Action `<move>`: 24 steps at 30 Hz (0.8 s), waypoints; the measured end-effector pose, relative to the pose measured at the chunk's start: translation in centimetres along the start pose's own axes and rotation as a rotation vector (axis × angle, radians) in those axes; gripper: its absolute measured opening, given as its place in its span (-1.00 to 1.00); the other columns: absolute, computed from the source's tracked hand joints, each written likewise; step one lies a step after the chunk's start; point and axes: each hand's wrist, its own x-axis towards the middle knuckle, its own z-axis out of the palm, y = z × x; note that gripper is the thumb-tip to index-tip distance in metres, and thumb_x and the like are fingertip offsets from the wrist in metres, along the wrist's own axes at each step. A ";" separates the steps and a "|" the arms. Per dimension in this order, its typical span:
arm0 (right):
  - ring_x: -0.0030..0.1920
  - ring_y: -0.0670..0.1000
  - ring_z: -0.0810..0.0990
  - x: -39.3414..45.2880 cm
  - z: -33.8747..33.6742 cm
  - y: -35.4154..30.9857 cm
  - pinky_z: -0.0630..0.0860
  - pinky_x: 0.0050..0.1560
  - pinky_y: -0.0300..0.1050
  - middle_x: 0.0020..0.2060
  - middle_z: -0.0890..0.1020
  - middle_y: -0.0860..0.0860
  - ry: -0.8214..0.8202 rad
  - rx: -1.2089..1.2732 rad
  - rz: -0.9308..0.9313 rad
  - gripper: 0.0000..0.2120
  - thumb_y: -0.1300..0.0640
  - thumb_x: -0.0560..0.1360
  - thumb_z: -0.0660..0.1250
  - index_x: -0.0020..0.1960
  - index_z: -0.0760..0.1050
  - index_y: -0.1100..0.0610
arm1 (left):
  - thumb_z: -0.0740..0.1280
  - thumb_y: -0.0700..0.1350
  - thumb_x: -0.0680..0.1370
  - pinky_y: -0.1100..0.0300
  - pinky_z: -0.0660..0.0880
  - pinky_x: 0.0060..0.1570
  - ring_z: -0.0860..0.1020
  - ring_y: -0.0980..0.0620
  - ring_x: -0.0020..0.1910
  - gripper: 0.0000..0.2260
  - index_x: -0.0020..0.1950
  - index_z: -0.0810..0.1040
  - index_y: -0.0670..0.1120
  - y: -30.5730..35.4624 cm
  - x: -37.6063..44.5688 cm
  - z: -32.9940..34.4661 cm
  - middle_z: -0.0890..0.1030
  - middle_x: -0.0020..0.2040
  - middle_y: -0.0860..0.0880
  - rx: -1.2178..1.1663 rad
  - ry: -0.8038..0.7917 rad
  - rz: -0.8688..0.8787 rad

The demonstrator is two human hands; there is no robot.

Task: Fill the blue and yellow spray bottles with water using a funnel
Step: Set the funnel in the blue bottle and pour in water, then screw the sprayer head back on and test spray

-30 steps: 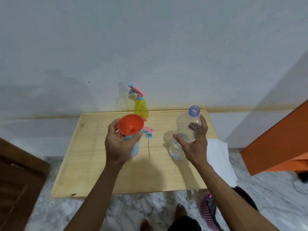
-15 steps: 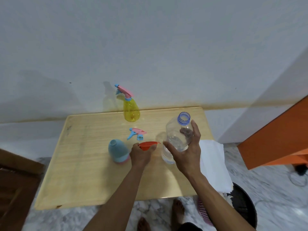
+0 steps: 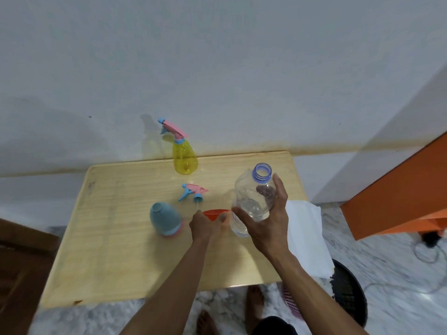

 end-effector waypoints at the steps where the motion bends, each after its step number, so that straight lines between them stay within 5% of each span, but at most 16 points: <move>1: 0.25 -0.13 0.53 -0.1 0.0 -0.1 0.41 0.08 -0.41 0.18 0.45 -0.36 0.000 0.008 0.018 0.12 0.08 0.23 0.71 0.39 0.00 -0.51 | 0.48 0.22 0.42 0.02 0.44 0.33 0.43 -0.14 0.39 -0.18 0.51 0.29 -0.18 -0.1 0.0 -0.1 0.46 0.42 -0.14 0.014 0.000 0.011; 4: 0.27 -0.19 0.49 -0.4 -0.4 -0.5 0.38 0.09 -0.45 0.22 0.47 -0.29 -0.016 -0.011 0.044 0.17 0.06 0.24 0.70 0.38 -0.07 -0.61 | 0.49 0.24 0.40 0.05 0.47 0.22 0.49 -0.15 0.31 -0.25 0.39 0.40 -0.22 -0.5 -0.7 -0.9 0.53 0.33 -0.16 0.054 -0.003 0.077; 8: 0.42 -0.12 0.39 -2.2 -0.5 -0.7 0.35 0.34 -0.28 0.42 0.39 -0.05 0.052 -0.019 0.036 0.18 0.01 0.24 0.69 0.58 -0.04 -0.23 | 0.46 0.16 0.46 0.12 0.40 0.15 0.52 -0.14 0.27 -0.44 0.28 0.50 -0.20 -1.1 -2.8 -2.6 0.58 0.27 -0.14 0.058 0.022 0.227; 11: 0.27 -0.03 0.46 -4.6 0.2 -0.5 0.40 0.29 -0.19 0.24 0.39 -0.03 0.239 -0.056 0.013 -0.19 0.11 0.30 0.67 0.38 0.26 0.04 | 0.49 0.07 0.45 0.11 0.46 0.23 0.56 -0.05 0.25 -0.41 0.40 0.46 -0.14 -2.2 -4.0 -4.2 0.60 0.27 -0.11 -0.034 0.052 0.277; 13: 0.04 -0.01 0.49 -6.5 0.6 -0.7 0.46 0.10 -0.15 0.06 0.43 -0.01 0.282 -0.075 0.006 -0.44 0.21 0.35 0.61 0.17 0.34 0.03 | 0.51 0.01 0.44 0.23 0.53 0.03 0.61 0.10 0.04 -0.52 0.32 0.52 -0.08 -3.6 -4.5 -5.7 0.66 0.14 -0.04 -0.077 0.064 0.277; 15: -0.13 -0.07 0.49 -7.9 1.2 -0.7 0.46 -0.07 -0.21 -0.12 0.47 -0.05 0.185 -0.091 -0.008 -0.57 0.28 0.40 0.56 0.07 0.39 -0.01 | 0.52 -0.04 0.44 0.41 0.42 -0.21 0.55 0.26 -0.16 -0.65 0.18 0.58 -0.07 -5.4 -4.6 -7.3 0.65 -0.02 0.03 -0.096 0.088 0.253; 17: -0.23 -0.06 0.49 -8.6 2.1 -0.4 0.42 -0.18 -0.35 -0.22 0.50 -0.12 0.041 -0.107 -0.040 -0.63 0.32 0.42 0.52 0.02 0.45 -0.03 | 0.53 -0.06 0.43 0.36 0.40 -0.26 0.55 0.21 -0.20 -0.73 0.07 0.59 -0.08 -7.3 -4.4 -9.0 0.63 -0.10 0.04 -0.110 0.138 0.214; 20: -0.26 -0.04 0.50 -7.8 3.9 -0.7 0.41 -0.24 -0.39 -0.23 0.54 -0.09 -0.129 -0.114 -0.105 -0.71 0.33 0.44 0.49 0.04 0.54 0.03 | 0.53 -0.10 0.42 0.17 0.52 -0.08 0.63 0.00 -0.10 -0.76 0.02 0.59 -0.08 -9.9 -4.1 -11.3 0.64 -0.14 0.02 -0.127 0.220 0.161; 24: -0.22 -0.10 0.58 -5.5 6.4 -1.3 0.55 -0.15 -0.20 -0.20 0.62 -0.07 -0.290 -0.181 -0.026 -0.81 0.20 0.51 0.46 0.12 0.61 0.10 | 0.59 -0.10 0.37 -0.02 0.54 0.14 0.66 0.02 -0.09 -0.61 0.13 0.56 -0.09 -12.1 -3.4 -12.9 0.65 -0.08 0.00 -0.185 0.314 0.172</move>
